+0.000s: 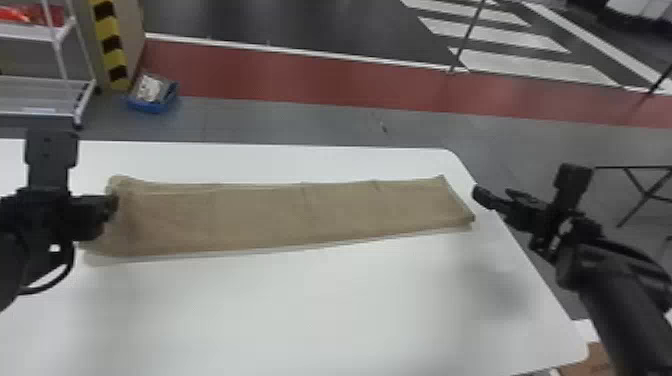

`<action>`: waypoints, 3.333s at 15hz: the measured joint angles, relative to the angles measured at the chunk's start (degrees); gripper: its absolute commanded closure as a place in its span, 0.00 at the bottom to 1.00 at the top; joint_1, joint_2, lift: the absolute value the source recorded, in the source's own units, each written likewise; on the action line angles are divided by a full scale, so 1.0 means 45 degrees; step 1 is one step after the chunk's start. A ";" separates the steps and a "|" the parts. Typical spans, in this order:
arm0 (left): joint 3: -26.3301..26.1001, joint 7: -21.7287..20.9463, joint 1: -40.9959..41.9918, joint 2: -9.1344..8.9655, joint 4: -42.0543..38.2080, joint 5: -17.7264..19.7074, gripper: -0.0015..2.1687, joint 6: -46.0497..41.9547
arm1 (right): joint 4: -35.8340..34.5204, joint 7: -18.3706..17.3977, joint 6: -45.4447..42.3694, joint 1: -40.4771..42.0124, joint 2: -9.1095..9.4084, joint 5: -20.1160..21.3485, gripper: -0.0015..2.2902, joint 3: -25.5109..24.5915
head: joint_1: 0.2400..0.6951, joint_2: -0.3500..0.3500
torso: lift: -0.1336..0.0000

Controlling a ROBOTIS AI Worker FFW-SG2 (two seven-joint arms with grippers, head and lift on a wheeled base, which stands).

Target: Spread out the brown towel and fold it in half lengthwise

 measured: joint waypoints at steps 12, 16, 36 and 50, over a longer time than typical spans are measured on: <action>0.0220 -0.0168 0.0513 0.0224 -0.0496 -0.0021 0.28 -0.0847 | 0.0000 0.0007 0.0096 -0.0015 -0.0027 0.0036 0.05 0.0000 | 1.00 0.11 | 0.04; 0.0169 -0.0419 0.0226 0.0278 0.0307 -0.0194 0.28 -0.1498 | 0.0000 0.0018 0.0215 0.0043 -0.0058 0.0031 0.05 0.0000 | 1.00 0.12 | 0.04; 0.0220 -0.0853 -0.0266 0.0338 0.1414 -0.0337 0.45 -0.1008 | 0.0000 0.0021 0.0203 0.0074 -0.0083 0.0003 0.05 0.0000 | 1.00 0.14 | 0.04; 0.0576 -0.0435 0.0845 0.0392 -0.0786 0.0029 0.45 -0.1255 | -0.0005 0.0036 0.0295 0.0125 -0.0116 -0.0035 0.05 -0.0020 | 1.00 0.12 | 0.04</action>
